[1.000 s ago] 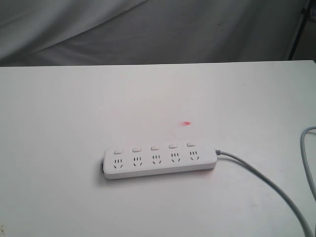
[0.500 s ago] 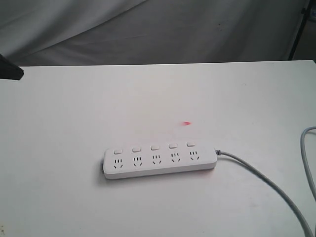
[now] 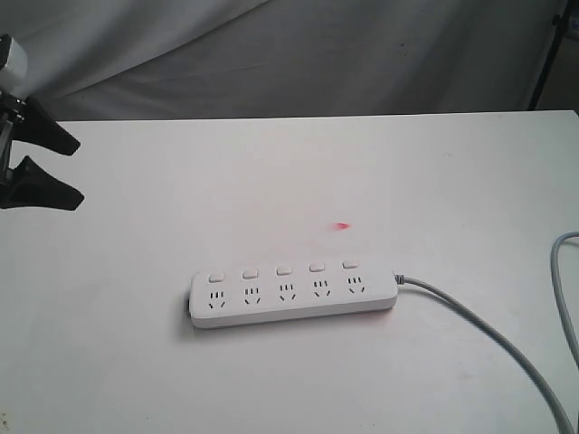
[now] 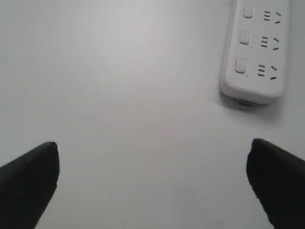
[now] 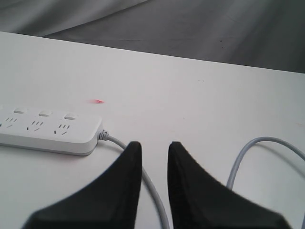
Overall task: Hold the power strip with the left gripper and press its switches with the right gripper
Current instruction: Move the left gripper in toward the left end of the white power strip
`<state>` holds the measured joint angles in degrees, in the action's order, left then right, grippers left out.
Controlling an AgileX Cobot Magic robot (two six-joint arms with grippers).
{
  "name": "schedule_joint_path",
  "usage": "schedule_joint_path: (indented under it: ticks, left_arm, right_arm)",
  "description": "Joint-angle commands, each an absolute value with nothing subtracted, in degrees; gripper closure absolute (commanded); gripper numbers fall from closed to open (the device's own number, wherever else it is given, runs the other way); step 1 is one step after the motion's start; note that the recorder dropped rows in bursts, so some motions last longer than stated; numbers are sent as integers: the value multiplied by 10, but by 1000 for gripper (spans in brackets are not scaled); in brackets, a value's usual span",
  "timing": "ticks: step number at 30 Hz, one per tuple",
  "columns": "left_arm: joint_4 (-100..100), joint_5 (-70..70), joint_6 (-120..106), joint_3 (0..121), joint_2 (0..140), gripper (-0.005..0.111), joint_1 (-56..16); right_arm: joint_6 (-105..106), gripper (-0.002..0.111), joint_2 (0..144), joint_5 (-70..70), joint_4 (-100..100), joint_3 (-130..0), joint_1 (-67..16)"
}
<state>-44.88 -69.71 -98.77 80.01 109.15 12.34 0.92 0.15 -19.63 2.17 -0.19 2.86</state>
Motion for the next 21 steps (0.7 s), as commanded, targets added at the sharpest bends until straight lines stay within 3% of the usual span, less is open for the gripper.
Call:
schedule_joint_path:
  ticks: [1,13,21]
  left_arm:
    - [-444,-700,-995,775,1092,2,120]
    - [-461,-700,-1086,731,1092,2,115]
    - [-474,-700,-1105,695,1092,2,63]
  right_arm:
    - [8,89,0,-195,20,0,28]
    - [8,89,0,-195,20,0,28]
    - [8,89,0,-195,20,0,28]
